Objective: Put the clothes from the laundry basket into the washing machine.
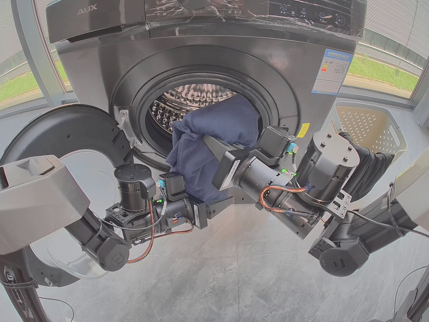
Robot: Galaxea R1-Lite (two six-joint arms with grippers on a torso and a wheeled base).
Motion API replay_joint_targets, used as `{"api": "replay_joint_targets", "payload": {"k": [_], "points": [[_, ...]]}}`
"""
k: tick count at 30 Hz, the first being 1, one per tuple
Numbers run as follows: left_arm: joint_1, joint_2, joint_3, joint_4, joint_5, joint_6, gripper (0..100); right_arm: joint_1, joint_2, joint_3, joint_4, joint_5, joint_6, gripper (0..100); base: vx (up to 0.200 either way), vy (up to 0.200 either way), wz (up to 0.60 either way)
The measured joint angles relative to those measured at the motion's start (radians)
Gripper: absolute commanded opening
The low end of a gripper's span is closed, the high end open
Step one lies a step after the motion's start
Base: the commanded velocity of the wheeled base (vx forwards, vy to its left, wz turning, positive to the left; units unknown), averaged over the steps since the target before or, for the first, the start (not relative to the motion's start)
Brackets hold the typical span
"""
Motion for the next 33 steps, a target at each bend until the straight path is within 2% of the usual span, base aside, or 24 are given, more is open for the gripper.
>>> {"api": "replay_joint_targets", "payload": {"k": [7,17,18,33], "points": [[-0.001,0.007,-0.011,0.0,0.033,0.001,0,0.001,0.002,0.002,-0.001,0.0,0.0,0,0.0,0.0,0.0],[-0.037,0.003,0.006,-0.042,0.036,0.002,0,0.001,0.013,0.006,-0.009,0.0,0.0,0,0.0,0.0,0.0],[-0.04,0.002,0.01,-0.047,0.035,0.002,0,0.001,0.014,0.008,-0.01,0.0,-0.001,100,0.0,0.0,0.0],[-0.062,-0.008,0.036,-0.1,0.038,0.002,0,0.006,0.004,0.088,-0.035,0.008,-0.003,100,0.0,0.0,0.0]]}}
